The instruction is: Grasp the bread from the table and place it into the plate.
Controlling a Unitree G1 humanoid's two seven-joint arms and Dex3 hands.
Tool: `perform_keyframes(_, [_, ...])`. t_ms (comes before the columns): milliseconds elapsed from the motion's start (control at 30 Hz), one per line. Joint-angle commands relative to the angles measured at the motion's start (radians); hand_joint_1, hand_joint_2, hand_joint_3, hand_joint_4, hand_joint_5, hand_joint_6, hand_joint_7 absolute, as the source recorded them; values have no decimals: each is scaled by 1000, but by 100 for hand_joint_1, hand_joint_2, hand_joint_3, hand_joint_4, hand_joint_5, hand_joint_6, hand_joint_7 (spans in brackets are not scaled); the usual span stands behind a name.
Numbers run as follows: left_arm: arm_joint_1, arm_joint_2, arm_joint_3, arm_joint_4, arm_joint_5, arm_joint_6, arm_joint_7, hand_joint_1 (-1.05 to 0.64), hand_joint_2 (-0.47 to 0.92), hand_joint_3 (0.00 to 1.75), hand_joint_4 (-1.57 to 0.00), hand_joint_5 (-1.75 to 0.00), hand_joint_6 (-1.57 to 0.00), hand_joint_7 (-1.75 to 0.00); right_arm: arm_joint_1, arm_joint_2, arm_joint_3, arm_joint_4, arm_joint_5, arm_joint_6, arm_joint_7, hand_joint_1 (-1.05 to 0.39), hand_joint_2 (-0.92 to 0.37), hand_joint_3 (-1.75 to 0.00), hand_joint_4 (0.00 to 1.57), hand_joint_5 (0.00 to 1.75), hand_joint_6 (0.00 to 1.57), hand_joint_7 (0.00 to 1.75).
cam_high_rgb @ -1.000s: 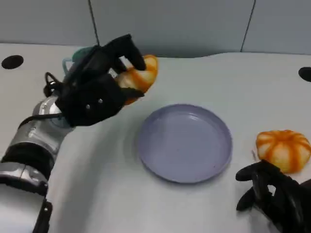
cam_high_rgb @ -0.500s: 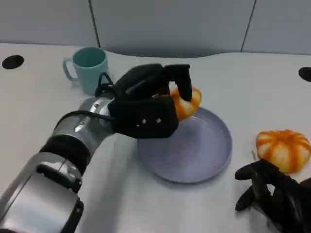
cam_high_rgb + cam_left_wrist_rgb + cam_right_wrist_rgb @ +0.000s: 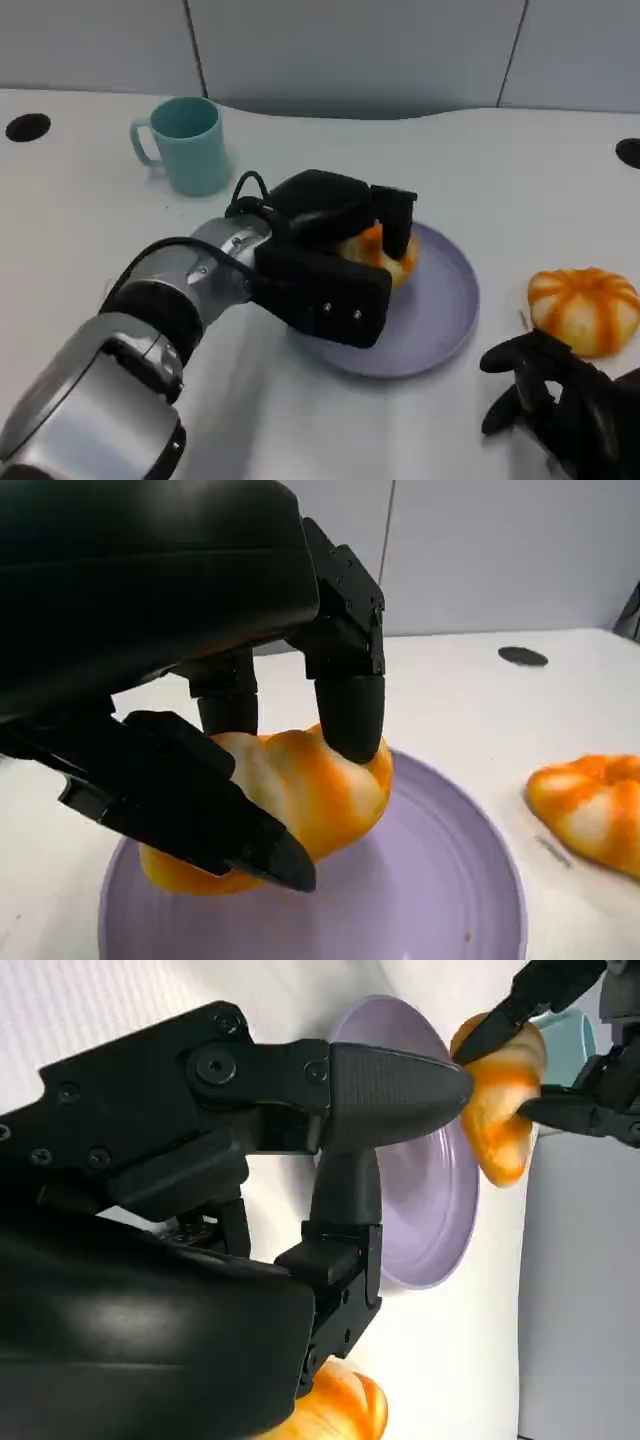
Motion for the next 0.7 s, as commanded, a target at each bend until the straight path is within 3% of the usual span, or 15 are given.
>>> perform_keyframes(33, [-56,12,-37,-6,41,-20,9,-57,92,1,-8,-73,-21,-37,2,-6,5,11,-2,-6,-2,-29,-92,-55,53,175,42,150])
perform_keyframes(133, [-62,9,-38,-5,37,-24,0,-64,92,1,-1,-40,-14,-20,0,-2,3,19,2,-15,-1,-29,-92,-55,53,175,43,150])
perform_keyframes(333, [-73,17,-28,-7,20,-19,-27,-78,92,9,0,-8,-6,-12,-6,-3,1,25,7,-13,2,-30,-92,-56,53,175,43,151])
perform_keyframes(600, [-8,118,122,-63,-163,-127,-147,-75,92,10,-7,-10,-11,-12,-15,-9,-9,48,13,-32,14,-31,-92,-55,54,175,43,153])
perform_keyframes(700, [115,157,274,-110,-382,-223,-249,-69,92,9,-15,-15,-19,-14,-26,-12,-19,61,24,-30,26,-31,-92,-55,55,175,44,153])
